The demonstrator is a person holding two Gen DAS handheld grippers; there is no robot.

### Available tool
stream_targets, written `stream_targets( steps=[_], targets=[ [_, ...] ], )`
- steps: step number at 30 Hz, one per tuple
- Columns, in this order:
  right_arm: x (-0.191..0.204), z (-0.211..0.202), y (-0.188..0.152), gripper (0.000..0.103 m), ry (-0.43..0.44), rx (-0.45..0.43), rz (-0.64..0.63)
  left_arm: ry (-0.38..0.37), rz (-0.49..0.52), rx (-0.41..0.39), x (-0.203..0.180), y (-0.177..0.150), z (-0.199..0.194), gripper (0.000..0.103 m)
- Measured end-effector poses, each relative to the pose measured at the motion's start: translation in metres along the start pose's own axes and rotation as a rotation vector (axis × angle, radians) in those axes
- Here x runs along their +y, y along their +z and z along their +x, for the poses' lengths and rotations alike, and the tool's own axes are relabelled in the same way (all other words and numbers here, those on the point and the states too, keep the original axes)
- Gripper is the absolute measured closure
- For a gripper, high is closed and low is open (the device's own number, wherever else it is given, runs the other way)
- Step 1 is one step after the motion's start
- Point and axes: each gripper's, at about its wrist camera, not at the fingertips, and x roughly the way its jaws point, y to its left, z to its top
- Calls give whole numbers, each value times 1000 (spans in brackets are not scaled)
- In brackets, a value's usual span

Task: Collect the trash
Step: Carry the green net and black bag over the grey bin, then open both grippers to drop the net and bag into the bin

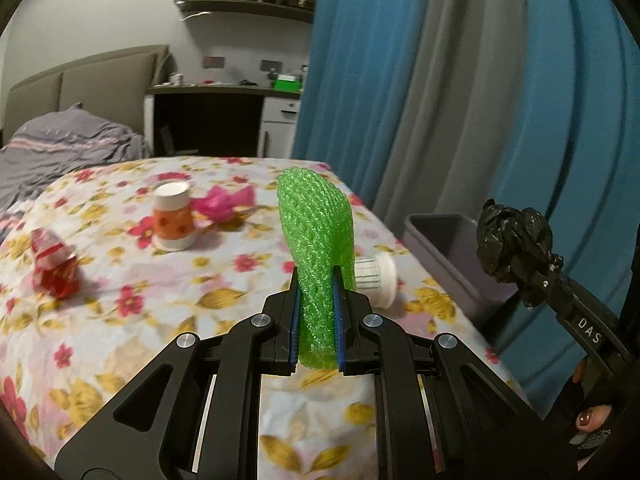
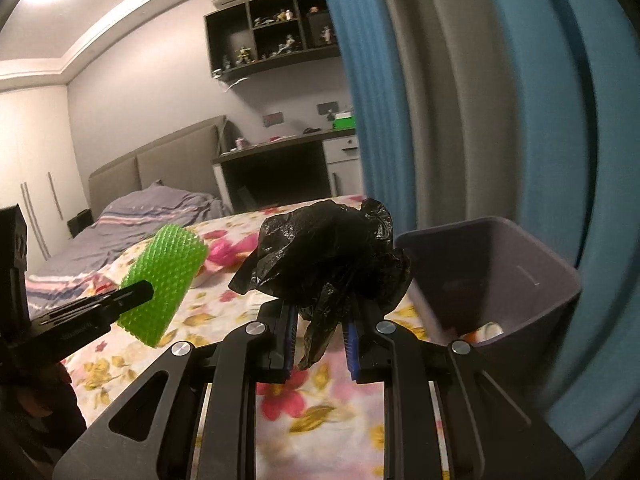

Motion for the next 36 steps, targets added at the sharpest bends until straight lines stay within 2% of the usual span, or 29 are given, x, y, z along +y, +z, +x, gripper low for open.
stream_targets(
  steps=[6, 13, 19, 28, 36],
  targets=[
    [-31, -7, 11, 82, -61, -31, 31, -71, 59, 14, -41, 15, 23, 91],
    [-73, -8, 24, 82, -151, -64, 54, -206, 127, 31, -105, 33, 56, 90],
    [-101, 1, 28, 82, -191, -64, 79, -298, 160, 52, -147, 38, 96, 90],
    [-123, 19, 24, 82, -198, -34, 103, -354, 167, 124, -174, 32, 144, 90],
    [-134, 31, 26, 82, -206, -15, 118, -384, 140, 178, -182, 26, 164, 90]
  ],
)
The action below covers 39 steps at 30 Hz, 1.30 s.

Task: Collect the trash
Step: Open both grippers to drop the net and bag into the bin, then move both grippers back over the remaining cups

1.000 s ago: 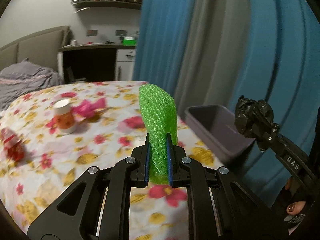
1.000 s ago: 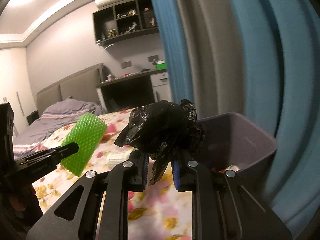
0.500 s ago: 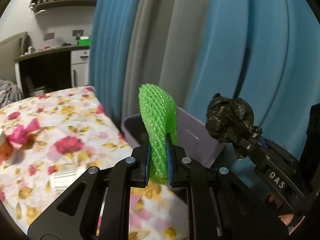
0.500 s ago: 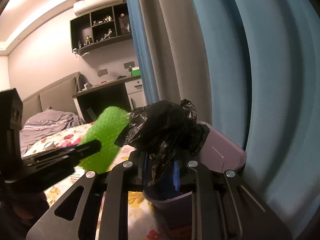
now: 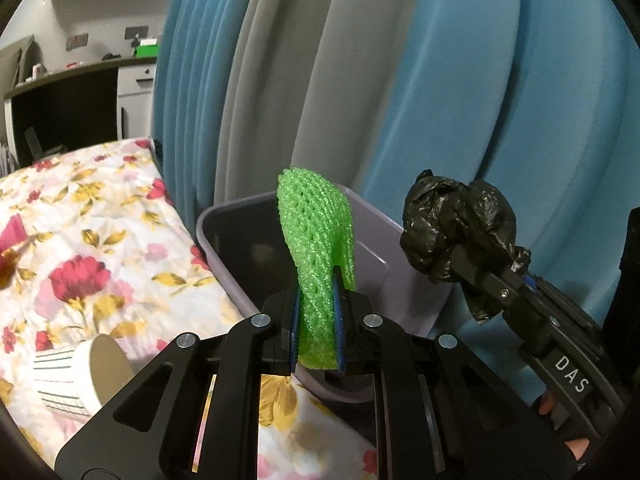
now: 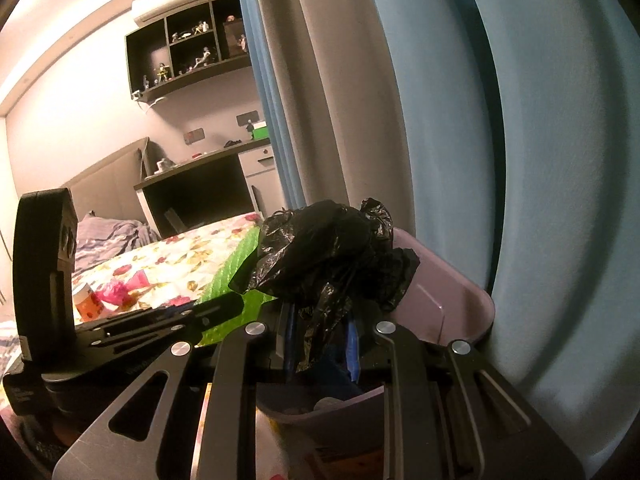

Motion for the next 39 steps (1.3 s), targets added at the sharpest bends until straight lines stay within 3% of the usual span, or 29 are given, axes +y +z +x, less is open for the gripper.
stream_targets(
  steps=[17, 19, 24, 27, 33, 39],
  targets=[
    [-6, 20, 3, 81, -7, 30, 15, -57, -34, 40, 7, -3, 26, 87],
    [-7, 22, 4, 81, -11, 31, 17, -66, -26, 41, 6, -4, 27, 82],
    [-12, 23, 3, 77, -19, 34, 31, -26, -28, 18, 12, -8, 24, 38],
    [-12, 26, 3, 75, -25, 40, 31, -13, -70, 8, 22, -9, 19, 25],
    [-12, 25, 4, 56, -23, 24, 35, 46, -83, -48, 28, -13, -8, 9],
    [-5, 12, 4, 44, -20, -4, 30, 134, -82, -93, 33, -21, -40, 6]
  ],
)
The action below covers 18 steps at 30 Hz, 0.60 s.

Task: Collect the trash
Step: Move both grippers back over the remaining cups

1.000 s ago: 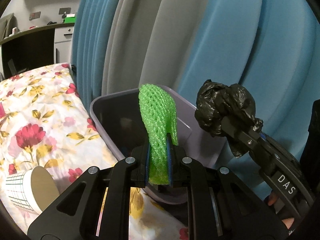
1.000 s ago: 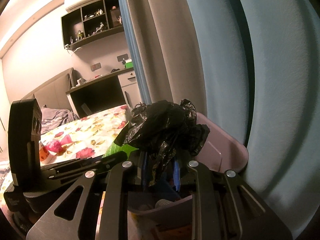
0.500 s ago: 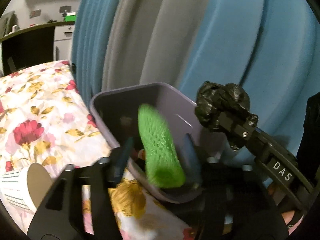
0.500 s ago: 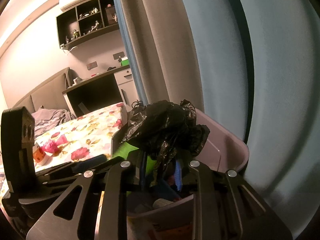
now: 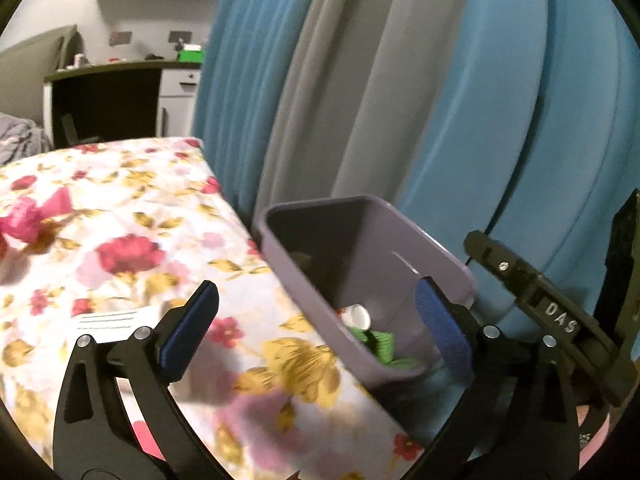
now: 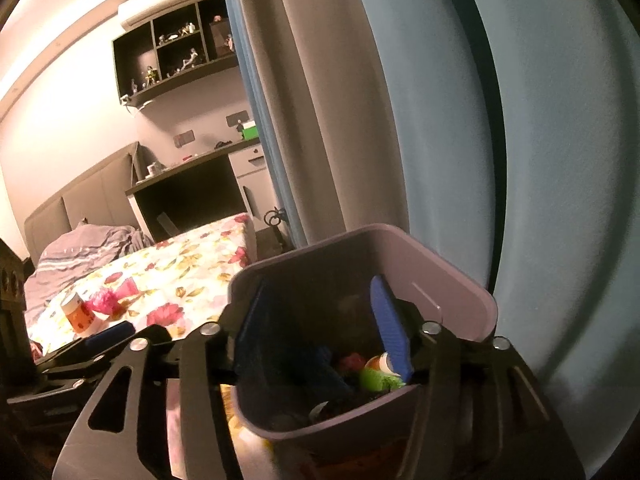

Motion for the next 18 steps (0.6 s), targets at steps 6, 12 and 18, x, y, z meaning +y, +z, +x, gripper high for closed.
stream_targets(
  steps=[6, 12, 18],
  targets=[
    [18, -24, -6, 25, 12, -38, -24, 86, -10, -28, 12, -12, -32, 6],
    [45, -45, -21, 21, 69, -35, -57, 156, -38, -37, 27, -29, -67, 6],
    [72, -59, -36, 21, 104, -23, -70, 231, -62, -59, 50, -43, -99, 6]
  ],
)
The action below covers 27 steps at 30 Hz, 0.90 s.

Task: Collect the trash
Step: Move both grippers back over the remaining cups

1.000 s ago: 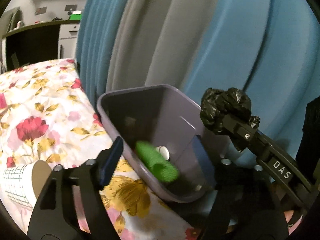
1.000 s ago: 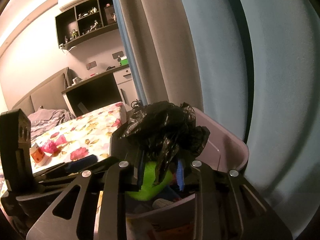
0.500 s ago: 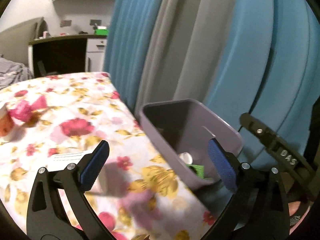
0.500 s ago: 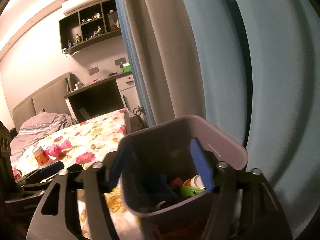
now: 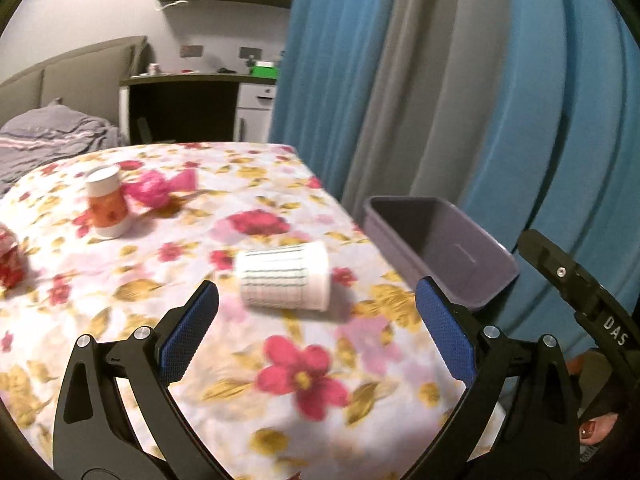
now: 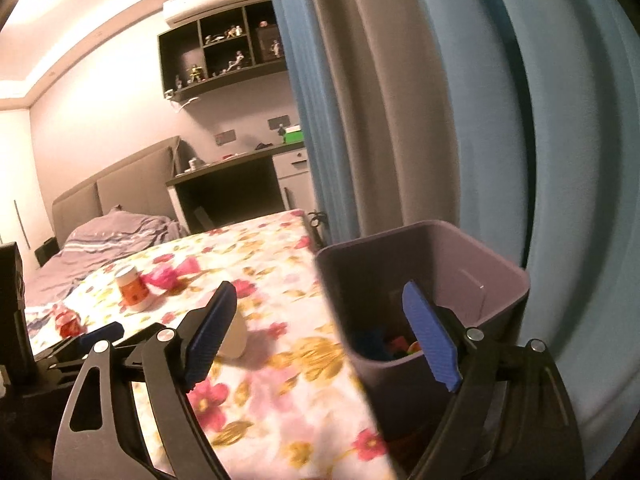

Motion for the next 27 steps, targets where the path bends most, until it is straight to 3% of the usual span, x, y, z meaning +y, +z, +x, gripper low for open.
stream_targets(
  steps=[5, 17, 27],
  targets=[
    [25, -5, -9, 21, 26, 10, -24, 86, -8, -22, 31, -10, -22, 6],
    [75, 10, -30, 21, 78, 81, -70, 207, -100, -53, 104, -23, -68, 6],
    [104, 39, -38, 17, 83, 154, -105, 272, -184, -75, 143, -26, -84, 6]
  ],
)
